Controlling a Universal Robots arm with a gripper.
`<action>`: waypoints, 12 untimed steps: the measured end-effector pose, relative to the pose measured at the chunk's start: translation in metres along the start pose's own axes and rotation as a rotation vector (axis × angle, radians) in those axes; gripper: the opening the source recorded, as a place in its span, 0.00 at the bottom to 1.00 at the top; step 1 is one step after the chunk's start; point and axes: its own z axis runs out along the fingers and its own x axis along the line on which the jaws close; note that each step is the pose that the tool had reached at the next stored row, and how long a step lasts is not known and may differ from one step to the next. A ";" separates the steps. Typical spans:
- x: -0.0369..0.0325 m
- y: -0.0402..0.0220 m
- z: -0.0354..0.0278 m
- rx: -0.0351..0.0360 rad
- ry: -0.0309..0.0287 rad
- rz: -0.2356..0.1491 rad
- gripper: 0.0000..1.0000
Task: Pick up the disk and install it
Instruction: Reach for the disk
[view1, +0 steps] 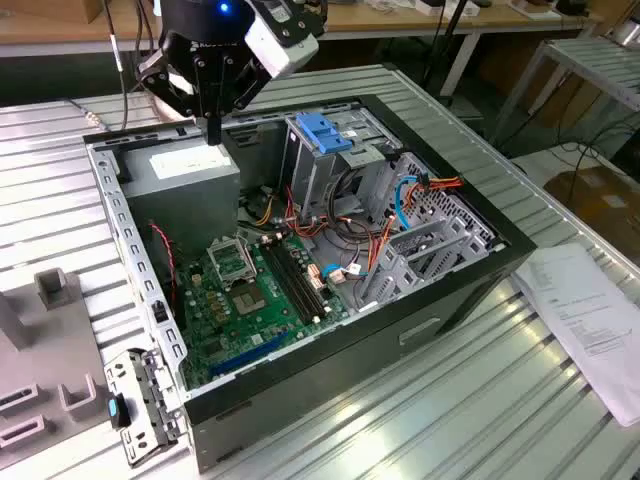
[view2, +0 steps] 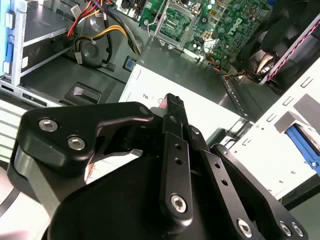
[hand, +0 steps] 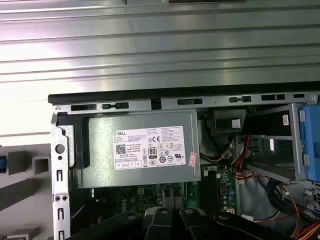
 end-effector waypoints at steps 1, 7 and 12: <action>0.0001 0.0000 0.0000 0.0000 0.0000 0.000 0.11; 0.0032 -0.0002 -0.0001 0.0000 0.0000 0.000 0.11; 0.0059 -0.0004 -0.0002 0.0000 0.0000 0.000 0.11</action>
